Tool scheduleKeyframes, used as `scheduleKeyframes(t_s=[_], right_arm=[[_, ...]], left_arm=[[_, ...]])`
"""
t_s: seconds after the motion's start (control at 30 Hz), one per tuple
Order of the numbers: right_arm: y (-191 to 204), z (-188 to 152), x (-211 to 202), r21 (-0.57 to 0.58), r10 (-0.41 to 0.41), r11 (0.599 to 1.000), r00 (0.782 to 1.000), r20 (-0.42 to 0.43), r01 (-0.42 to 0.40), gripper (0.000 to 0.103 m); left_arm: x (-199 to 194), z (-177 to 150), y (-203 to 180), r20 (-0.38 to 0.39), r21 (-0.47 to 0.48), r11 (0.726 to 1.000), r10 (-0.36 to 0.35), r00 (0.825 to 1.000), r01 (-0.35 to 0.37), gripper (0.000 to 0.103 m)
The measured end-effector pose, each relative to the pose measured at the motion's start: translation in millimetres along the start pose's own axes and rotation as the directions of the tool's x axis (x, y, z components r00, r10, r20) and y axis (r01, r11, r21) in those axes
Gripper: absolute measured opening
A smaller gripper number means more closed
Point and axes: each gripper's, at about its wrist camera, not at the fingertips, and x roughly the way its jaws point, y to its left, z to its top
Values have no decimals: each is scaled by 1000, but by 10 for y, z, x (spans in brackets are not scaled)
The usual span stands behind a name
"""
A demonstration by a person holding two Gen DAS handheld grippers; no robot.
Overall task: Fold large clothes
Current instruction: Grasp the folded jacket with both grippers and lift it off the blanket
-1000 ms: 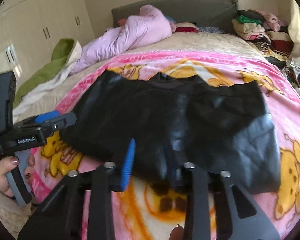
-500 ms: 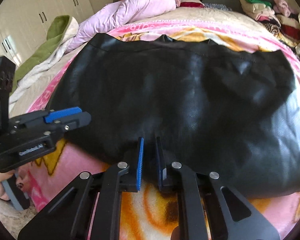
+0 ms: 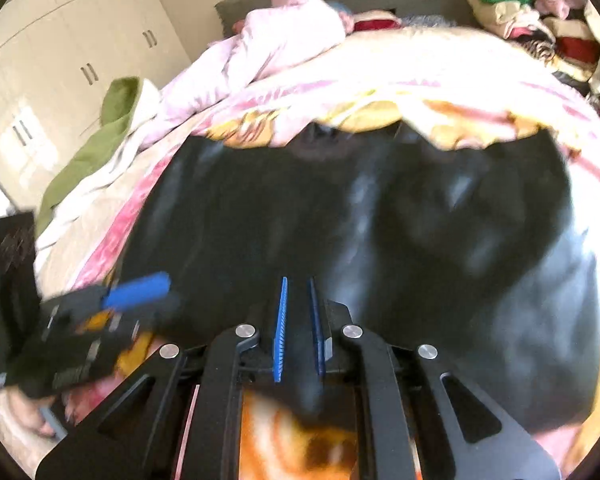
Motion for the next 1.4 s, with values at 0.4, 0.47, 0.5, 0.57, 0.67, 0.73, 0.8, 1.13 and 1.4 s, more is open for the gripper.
scheduleKeyframes(t_s=[0.4, 0.47, 0.5, 0.57, 0.67, 0.73, 0.8, 1.13, 1.4], right_arm=[[-111, 624, 538, -42, -43, 998, 998, -40, 42, 11], [-145, 705, 621, -43, -55, 998, 998, -36, 53, 11], [-161, 739, 669, -39, -55, 998, 998, -38, 53, 11], [-195, 799, 807, -29, -46, 999, 997, -57, 45, 11], [-218, 784, 1078, -35, -70, 997, 990, -125, 66, 11], [-245, 748, 1186, -22, -76, 997, 986, -149, 74, 10], [-284, 721, 1243, -5, -75, 997, 987, -144, 75, 8], [-298, 721, 1075, 36, -35, 999, 994, -107, 39, 8], [-179, 664, 435, 50, 40, 998, 999, 15, -41, 12]], left_arm=[[524, -163, -424, -121, 94, 994, -45, 992, 56, 9], [562, -163, -374, -129, 70, 995, -66, 989, 75, 9], [579, -160, -345, -133, 51, 995, -80, 988, 87, 9], [598, -160, -313, -135, 31, 995, -94, 986, 99, 10], [598, -152, -270, -136, 26, 994, -99, 986, 104, 10], [602, -148, -270, -133, 30, 995, -93, 987, 98, 10], [598, -152, -262, -132, 28, 995, -91, 987, 95, 10], [491, -134, -261, -111, 31, 995, -88, 990, 92, 12], [158, -70, -203, -27, 70, 998, 5, 1000, -4, 49]])
